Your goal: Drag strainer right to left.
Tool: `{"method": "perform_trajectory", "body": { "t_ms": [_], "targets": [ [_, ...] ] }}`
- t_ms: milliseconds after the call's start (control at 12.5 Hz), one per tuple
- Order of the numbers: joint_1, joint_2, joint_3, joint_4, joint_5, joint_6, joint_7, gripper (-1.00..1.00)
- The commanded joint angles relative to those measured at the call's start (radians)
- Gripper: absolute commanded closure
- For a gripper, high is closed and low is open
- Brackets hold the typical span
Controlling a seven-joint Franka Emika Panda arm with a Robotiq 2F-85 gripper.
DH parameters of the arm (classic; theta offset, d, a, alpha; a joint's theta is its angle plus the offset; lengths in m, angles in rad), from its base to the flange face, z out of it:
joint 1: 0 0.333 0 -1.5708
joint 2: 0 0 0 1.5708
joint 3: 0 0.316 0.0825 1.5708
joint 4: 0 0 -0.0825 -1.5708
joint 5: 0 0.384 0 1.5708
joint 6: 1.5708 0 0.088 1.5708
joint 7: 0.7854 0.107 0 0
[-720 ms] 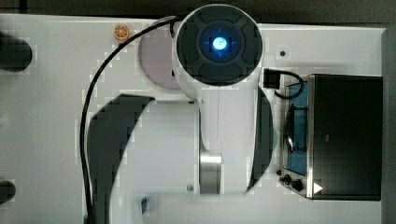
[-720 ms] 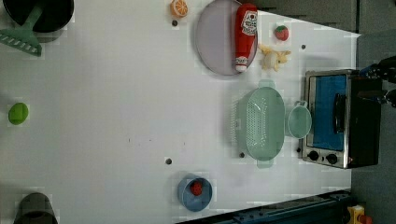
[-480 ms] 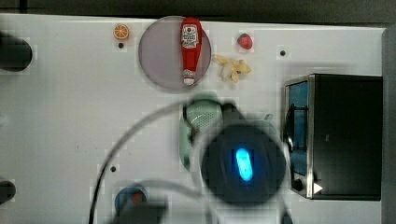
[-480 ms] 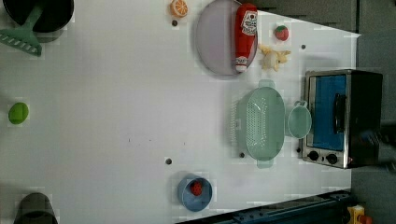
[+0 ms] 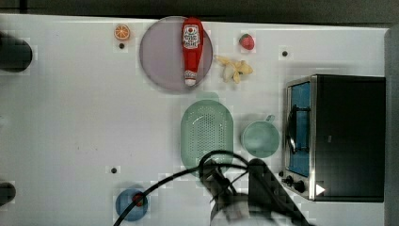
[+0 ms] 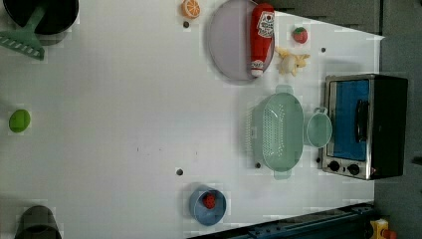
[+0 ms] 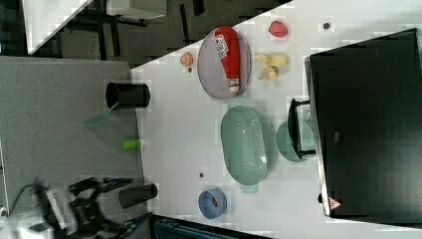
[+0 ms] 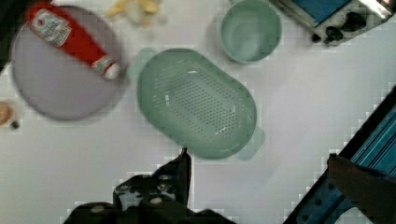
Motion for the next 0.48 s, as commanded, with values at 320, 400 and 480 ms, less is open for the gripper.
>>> {"method": "perform_trajectory", "body": {
  "t_ms": [320,400,480],
  "targets": [
    [0.001,0.352,0.006,-0.202,0.015,0.339,0.302,-1.00],
    [0.003,0.401,0.008,-0.219,0.015,0.414,0.330,-1.00],
    [0.003,0.451,0.012,-0.232,0.015,0.493,0.343,-1.00]
  ]
}}
